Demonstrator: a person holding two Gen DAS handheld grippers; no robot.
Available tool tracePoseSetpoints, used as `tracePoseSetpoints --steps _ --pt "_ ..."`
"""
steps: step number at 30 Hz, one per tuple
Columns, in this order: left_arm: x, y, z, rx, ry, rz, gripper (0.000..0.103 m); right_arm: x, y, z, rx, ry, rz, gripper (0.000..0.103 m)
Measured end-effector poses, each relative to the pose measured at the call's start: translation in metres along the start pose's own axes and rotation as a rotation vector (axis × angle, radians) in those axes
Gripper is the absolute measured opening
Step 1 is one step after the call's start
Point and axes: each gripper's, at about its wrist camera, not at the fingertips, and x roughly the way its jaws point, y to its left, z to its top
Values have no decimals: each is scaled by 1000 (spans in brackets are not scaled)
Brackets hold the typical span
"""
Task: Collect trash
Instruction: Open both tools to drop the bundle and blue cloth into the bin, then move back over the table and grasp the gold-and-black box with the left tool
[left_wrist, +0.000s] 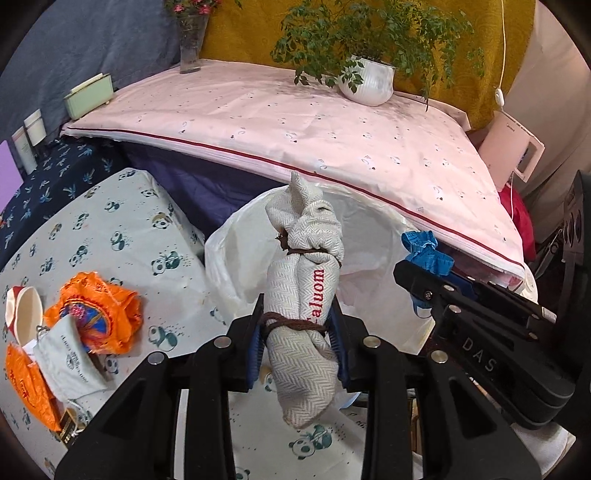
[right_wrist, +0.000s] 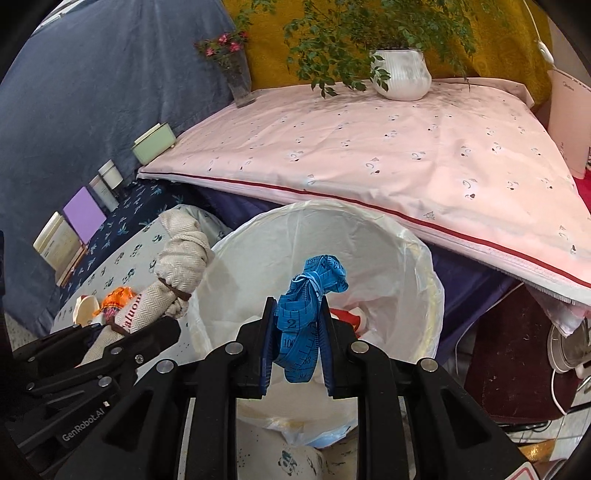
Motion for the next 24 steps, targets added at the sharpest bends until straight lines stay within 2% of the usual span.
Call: tracePoseSetpoints --steps 2,4,6,11,24 --pt "3 0 2 4 -4 5 34 2 -1 2 3 -4 -4 23" --pt "2 0 5 4 -14 7 49 4 0 5 2 -6 -6 23" --pt "0 2 8 -3 -30 17 55 6 2 7 -3 -7 -9 25" --pt "-4 12 10 -29 -33 27 58 4 6 13 -7 -22 -12 36" --pt "-25 57 -7 -160 -19 98 58 -3 37 15 -45 -18 25 37"
